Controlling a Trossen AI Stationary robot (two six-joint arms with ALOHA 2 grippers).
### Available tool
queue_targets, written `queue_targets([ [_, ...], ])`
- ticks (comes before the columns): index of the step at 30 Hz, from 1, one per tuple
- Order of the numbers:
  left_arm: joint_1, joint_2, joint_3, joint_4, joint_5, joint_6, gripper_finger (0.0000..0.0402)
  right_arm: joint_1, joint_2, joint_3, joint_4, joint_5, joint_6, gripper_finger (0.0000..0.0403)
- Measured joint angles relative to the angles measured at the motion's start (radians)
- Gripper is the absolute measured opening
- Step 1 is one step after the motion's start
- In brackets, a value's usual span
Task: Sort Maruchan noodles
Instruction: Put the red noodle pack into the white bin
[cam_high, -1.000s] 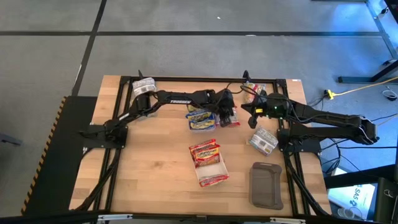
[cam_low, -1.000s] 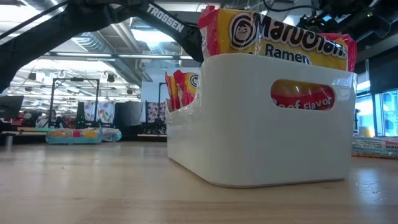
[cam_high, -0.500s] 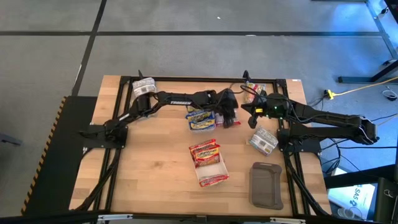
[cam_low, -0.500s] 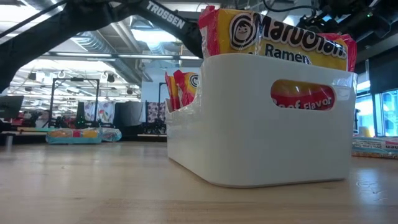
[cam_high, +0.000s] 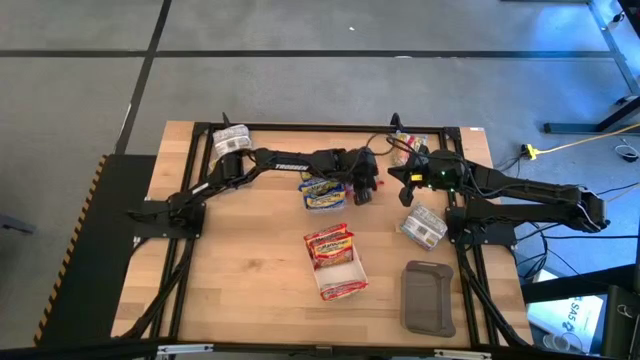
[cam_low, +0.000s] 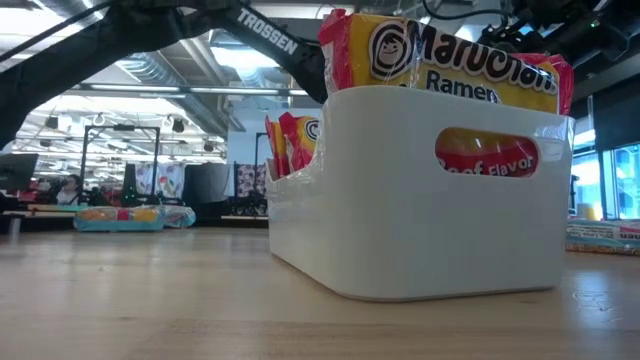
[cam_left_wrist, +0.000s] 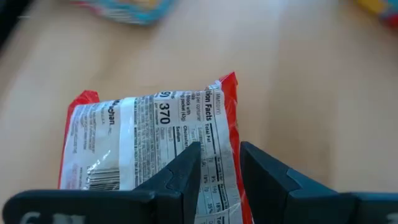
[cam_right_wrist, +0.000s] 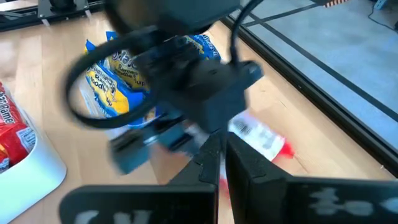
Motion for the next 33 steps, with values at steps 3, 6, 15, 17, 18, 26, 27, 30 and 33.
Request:
queue_targets([
  [3, 0.031, 0.001, 0.000, 0.008, -0.058, -0.006, 0.0105, 0.000, 0.000, 0.000, 0.000, 0.000, 0.005, 0.0003],
  [6, 0.062, 0.001, -0.001, -0.001, -0.127, -0.035, 0.0105, 0.000, 0.000, 0.000, -0.001, 0.000, 0.006, 0.0003],
  [15, 0.077, -0.034, 0.046, 0.008, 0.046, -0.141, 0.0099, 0.000, 0.000, 0.000, -0.002, 0.000, 0.006, 0.0003],
  [17, 0.075, -0.063, 0.088, -0.058, 0.069, -0.140, 0.0099, 0.000, 0.000, 0.000, -0.004, 0.000, 0.006, 0.0003],
  [18, 0.080, -0.068, 0.115, -0.092, 0.074, -0.144, 0.0099, 0.000, 0.000, 0.000, -0.004, 0.000, 0.006, 0.0003],
  [26, 0.125, -0.017, 0.150, -0.180, 0.181, -0.195, 0.0099, 0.000, 0.000, 0.000, 0.002, 0.000, 0.009, 0.0003],
  [27, 0.123, -0.007, 0.150, -0.176, 0.187, -0.196, 0.0099, 0.000, 0.000, 0.000, 0.002, 0.000, 0.010, 0.0003],
  [30, 0.113, -0.003, 0.148, -0.223, 0.195, -0.188, 0.0099, 0.000, 0.006, 0.000, 0.009, 0.001, 0.011, 0.0003],
  [33, 0.102, -0.046, 0.148, -0.270, 0.150, -0.125, 0.0097, 0.000, 0.032, 0.000, 0.014, 0.010, 0.011, 0.0003],
])
